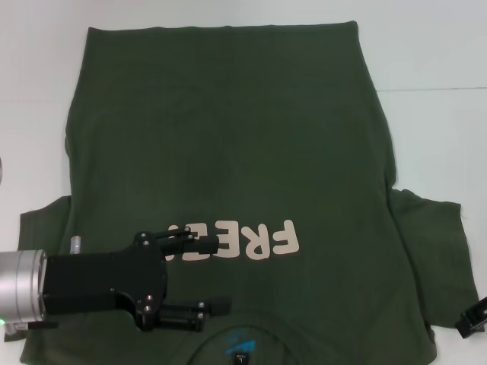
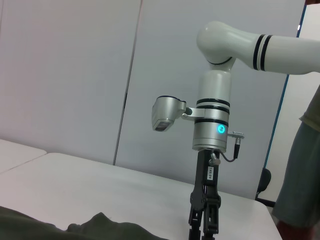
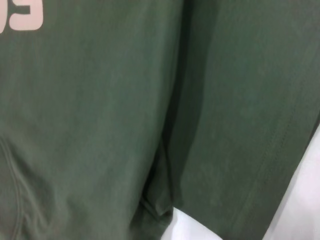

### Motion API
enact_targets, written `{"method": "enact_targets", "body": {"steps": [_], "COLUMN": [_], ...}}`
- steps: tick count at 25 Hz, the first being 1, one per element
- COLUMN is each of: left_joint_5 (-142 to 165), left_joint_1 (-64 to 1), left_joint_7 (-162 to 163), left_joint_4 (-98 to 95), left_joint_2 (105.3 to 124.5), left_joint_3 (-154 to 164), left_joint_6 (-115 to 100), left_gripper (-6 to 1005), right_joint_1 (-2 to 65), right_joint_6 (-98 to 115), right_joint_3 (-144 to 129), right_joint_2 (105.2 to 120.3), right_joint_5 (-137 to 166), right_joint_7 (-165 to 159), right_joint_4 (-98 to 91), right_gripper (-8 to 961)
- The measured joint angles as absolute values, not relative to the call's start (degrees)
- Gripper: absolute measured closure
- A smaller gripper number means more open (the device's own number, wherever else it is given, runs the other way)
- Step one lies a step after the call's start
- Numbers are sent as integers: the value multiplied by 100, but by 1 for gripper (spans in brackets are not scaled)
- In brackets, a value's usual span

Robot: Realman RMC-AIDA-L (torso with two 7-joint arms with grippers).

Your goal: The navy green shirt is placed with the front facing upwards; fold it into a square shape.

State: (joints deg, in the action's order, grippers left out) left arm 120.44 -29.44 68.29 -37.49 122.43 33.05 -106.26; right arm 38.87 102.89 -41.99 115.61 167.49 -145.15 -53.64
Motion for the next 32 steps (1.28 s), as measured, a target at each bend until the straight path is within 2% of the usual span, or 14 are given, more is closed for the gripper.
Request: {"method": "enact_targets", "body": {"steps": [24, 32], "left_joint_5": [12041, 12041], "left_joint_1": [-2944, -2944], "left_joint_7": [6820, 6820], "left_joint_4": [-3708, -3709], "left_joint_2": [12243, 12243], "left_joint_3": [3304, 3305], "left_joint_6": [-10599, -10599], "left_gripper": [125, 125], "right_joint_1": [3944, 3961], "right_joint_6": [10256, 10259], "right_joint_3": [-4201, -4193], "right_joint_2": [11590, 11588], "right_joint_5": [16684, 16681], "right_joint_7": [-14553, -14520], "right_joint_4": [-5291, -5291], "right_gripper": [59, 159]}}
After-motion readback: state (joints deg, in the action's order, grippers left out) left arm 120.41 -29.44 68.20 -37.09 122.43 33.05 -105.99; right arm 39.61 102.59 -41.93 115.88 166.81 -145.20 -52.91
